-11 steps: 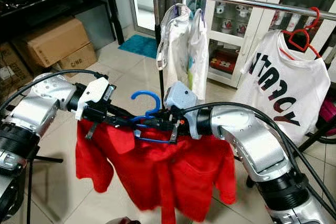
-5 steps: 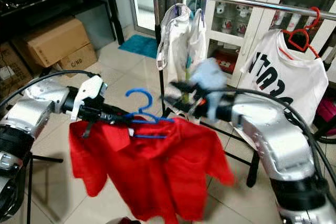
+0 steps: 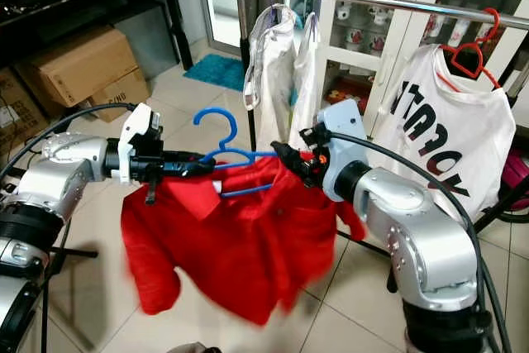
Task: Hang hanger
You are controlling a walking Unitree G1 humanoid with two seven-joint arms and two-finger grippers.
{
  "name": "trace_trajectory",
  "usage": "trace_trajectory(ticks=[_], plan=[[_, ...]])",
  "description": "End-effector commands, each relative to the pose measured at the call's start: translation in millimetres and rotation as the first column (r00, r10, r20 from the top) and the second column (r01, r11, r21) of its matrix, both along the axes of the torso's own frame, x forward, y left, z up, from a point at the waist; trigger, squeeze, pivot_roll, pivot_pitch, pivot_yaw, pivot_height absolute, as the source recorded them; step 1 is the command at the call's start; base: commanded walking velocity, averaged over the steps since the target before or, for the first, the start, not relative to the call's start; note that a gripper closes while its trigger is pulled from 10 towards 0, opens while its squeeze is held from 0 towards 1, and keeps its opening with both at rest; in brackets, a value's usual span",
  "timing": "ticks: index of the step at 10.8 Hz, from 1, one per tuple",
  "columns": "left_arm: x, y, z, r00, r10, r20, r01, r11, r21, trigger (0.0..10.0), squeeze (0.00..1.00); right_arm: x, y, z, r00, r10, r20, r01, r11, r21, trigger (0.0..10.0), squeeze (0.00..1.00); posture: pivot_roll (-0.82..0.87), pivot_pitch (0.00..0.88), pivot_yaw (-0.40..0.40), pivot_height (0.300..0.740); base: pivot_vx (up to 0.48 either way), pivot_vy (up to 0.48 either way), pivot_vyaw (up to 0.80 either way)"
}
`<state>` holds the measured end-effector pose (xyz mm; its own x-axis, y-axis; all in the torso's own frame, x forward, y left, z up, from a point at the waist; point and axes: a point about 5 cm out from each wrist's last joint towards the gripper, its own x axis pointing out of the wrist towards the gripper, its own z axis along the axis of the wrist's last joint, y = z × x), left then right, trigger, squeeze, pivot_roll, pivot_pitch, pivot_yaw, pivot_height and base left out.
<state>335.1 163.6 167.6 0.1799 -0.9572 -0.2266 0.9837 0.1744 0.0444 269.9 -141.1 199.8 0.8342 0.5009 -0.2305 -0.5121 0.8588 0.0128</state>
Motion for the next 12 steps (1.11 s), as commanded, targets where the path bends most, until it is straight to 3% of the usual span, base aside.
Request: trace_trajectory(ticks=[1,3,6,9,12], plan=[[4.2,3.3,14,0.998,0.044,0.054,-0.04,0.997,-0.066,0.0,0.0,-0.9,3.1,-5,0.998,-0.031,-0.049,0.031,0.999,-0.017,10.0,0.0,-0.17,0.0,0.098,0.74,0.0,0.0,0.0],[9.6,6.3,10,0.989,0.113,0.091,-0.111,0.993,-0.026,0.0,0.0,3.1,-2.9,5,0.997,-0.081,-0.01,0.081,0.997,-0.019,10.0,0.0,-0.17,0.0,0.096,0.74,0.0,0.0,0.0],[13.6,5.8,11,0.979,0.167,0.115,-0.161,0.985,-0.057,0.0,0.0,-1.7,-2.3,4,0.996,-0.082,-0.023,0.082,0.997,-0.005,10.0,0.0,-0.18,0.0,0.1,0.74,0.0,0.0,0.0],[12.8,0.9,15,0.986,0.14,0.093,-0.128,0.984,-0.122,0.0,0.0,-2.9,12.4,-10,0.996,-0.06,-0.063,0.058,0.998,-0.031,10.0,0.0,-0.17,0.0,0.102,0.74,0.0,0.0,0.0],[9.0,2.7,19,0.995,0.095,0.042,-0.088,0.984,-0.155,0.0,0.0,9.7,5.8,-11,0.976,-0.217,-0.014,0.215,0.973,-0.077,10.0,0.0,-0.16,0.0,0.101,0.74,0.0,0.0,0.0]])
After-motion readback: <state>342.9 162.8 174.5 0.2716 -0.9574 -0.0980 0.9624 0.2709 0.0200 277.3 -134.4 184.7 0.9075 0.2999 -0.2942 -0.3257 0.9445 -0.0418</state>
